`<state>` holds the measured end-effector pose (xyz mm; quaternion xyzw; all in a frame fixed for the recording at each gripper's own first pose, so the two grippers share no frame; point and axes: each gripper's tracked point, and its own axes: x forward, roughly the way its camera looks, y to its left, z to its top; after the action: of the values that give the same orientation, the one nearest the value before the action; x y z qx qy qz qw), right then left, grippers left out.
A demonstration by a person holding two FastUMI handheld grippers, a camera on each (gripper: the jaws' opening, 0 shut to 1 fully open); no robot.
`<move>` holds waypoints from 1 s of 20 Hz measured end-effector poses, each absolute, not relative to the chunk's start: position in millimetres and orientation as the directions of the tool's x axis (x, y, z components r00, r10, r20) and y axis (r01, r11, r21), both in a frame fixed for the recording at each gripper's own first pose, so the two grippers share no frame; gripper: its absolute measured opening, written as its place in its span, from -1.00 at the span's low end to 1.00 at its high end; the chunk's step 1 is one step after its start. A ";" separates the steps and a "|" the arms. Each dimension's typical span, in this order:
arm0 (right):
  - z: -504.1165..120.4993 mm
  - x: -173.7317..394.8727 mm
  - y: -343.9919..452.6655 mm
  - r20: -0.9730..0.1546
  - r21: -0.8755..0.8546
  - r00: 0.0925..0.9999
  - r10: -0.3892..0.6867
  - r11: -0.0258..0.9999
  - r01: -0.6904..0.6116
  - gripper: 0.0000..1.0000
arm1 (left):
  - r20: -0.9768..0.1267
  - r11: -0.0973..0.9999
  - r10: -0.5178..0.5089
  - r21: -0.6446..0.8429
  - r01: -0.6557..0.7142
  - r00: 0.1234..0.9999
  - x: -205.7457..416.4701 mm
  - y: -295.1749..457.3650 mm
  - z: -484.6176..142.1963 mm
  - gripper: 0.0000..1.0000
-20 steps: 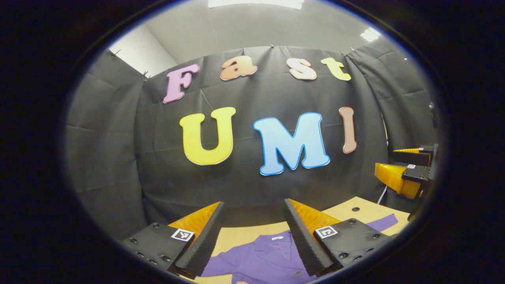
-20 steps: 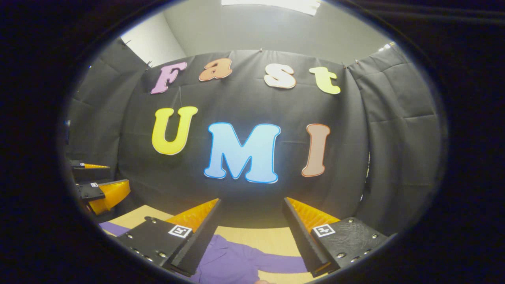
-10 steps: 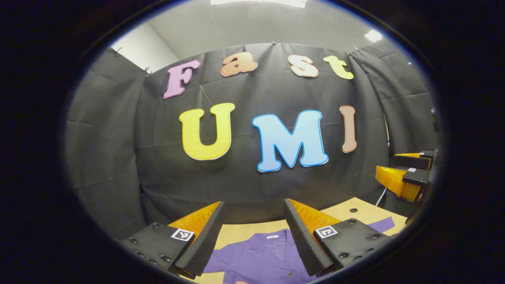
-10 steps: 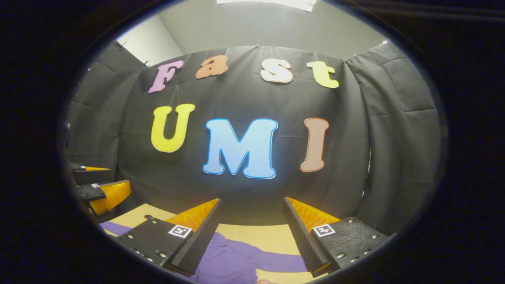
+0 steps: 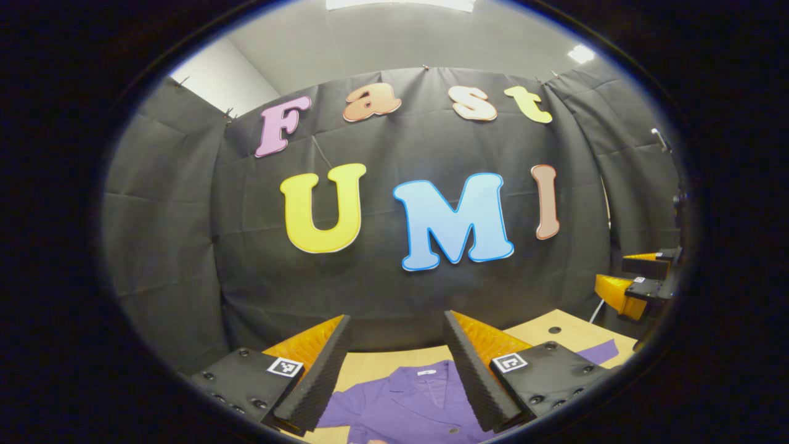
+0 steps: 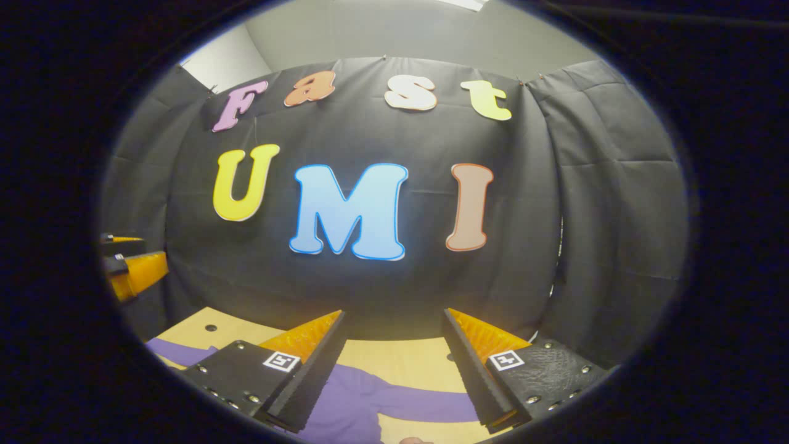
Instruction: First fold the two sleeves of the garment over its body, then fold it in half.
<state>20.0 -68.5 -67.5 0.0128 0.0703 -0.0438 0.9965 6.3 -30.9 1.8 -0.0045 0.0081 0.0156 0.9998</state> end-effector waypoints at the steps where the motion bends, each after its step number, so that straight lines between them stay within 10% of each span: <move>1: -78.8 21.0 -78.7 -0.159 0.016 0.982 -0.105 0.994 0.109 0.93 | -0.017 0.999 0.034 -0.006 -0.034 0.999 5.2 -31.2 2.4 0.99; 20: -357.9 10.9 -218.0 -0.630 0.005 0.726 -0.277 0.933 0.360 0.93 | -0.081 0.992 0.123 0.010 -0.123 0.989 8.6 -9.0 -16.7 0.99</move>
<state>10.9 -218.0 -357.9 0.0638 0.3281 -0.1719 0.9267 8.6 -9.0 -16.7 0.0025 0.0406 0.0618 0.9973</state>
